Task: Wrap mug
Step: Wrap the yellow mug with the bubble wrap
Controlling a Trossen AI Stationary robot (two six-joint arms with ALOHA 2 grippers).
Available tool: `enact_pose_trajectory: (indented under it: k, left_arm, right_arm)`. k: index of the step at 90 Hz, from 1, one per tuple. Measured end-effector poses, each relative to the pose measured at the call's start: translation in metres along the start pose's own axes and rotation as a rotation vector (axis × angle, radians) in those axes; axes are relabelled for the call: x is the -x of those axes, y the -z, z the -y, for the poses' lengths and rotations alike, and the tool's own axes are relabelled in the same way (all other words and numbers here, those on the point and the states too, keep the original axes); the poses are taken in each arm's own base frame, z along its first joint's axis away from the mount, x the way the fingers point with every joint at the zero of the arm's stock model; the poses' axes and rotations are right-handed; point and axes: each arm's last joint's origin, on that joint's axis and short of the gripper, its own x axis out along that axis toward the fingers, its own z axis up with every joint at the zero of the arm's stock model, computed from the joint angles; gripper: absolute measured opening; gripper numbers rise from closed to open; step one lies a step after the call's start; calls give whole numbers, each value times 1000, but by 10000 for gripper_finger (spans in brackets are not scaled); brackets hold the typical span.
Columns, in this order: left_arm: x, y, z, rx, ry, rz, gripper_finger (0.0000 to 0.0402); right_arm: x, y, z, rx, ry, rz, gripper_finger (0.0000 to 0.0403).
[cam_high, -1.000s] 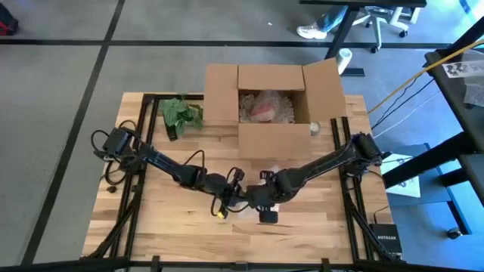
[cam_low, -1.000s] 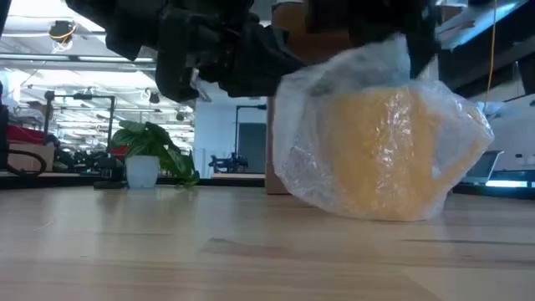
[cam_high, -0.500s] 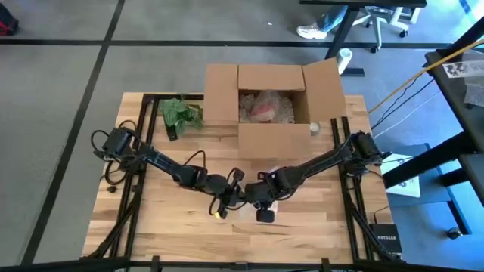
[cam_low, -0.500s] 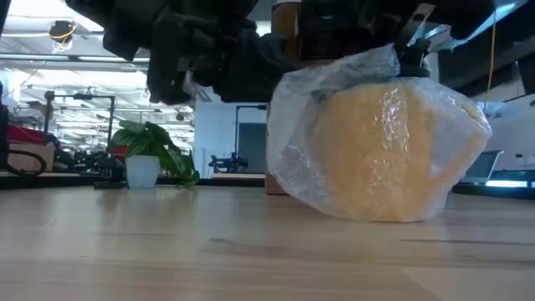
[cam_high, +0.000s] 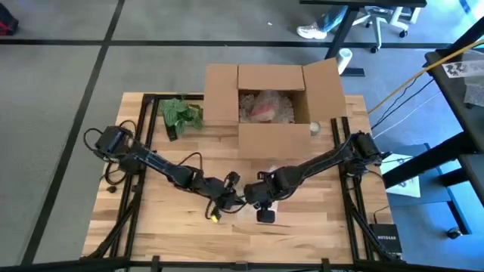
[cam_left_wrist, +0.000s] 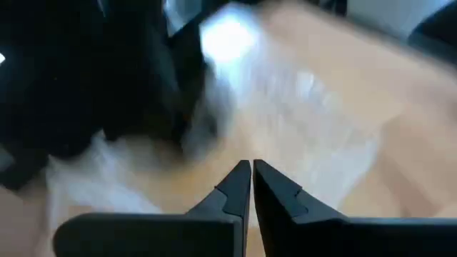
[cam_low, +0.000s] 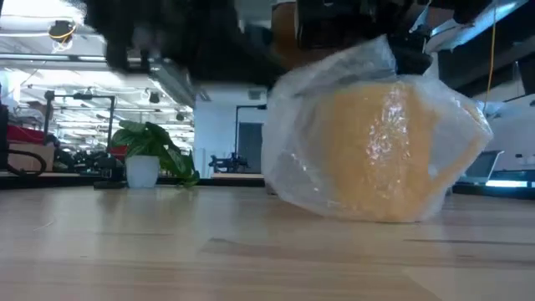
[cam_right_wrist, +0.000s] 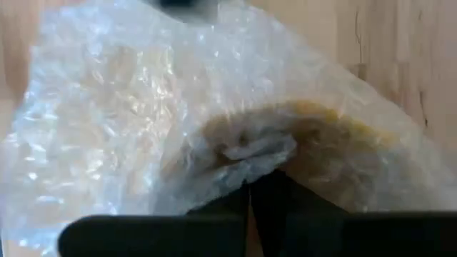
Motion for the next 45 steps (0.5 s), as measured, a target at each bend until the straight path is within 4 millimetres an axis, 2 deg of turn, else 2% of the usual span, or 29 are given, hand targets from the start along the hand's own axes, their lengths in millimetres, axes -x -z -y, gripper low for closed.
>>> enact_pose_trajectory:
  k: [8, 16, 34, 45]
  left_arm:
    - [11, -12, 3, -25, 8, 36, 0]
    - [17, -16, 10, -24, 46, 32, 0]
    - [13, 1, 20, 40, 93, -135, 0]
    - [11, 6, 22, 62, 94, -166, 0]
  right_arm:
    - [0, 0, 0, 1, 2, 1, 0]
    - [0, 1, 1, 0, 8, -11, 0]
    - [14, -5, -3, 0, 17, -30, 0]
    - [27, -10, -5, 6, 46, -45, 0]
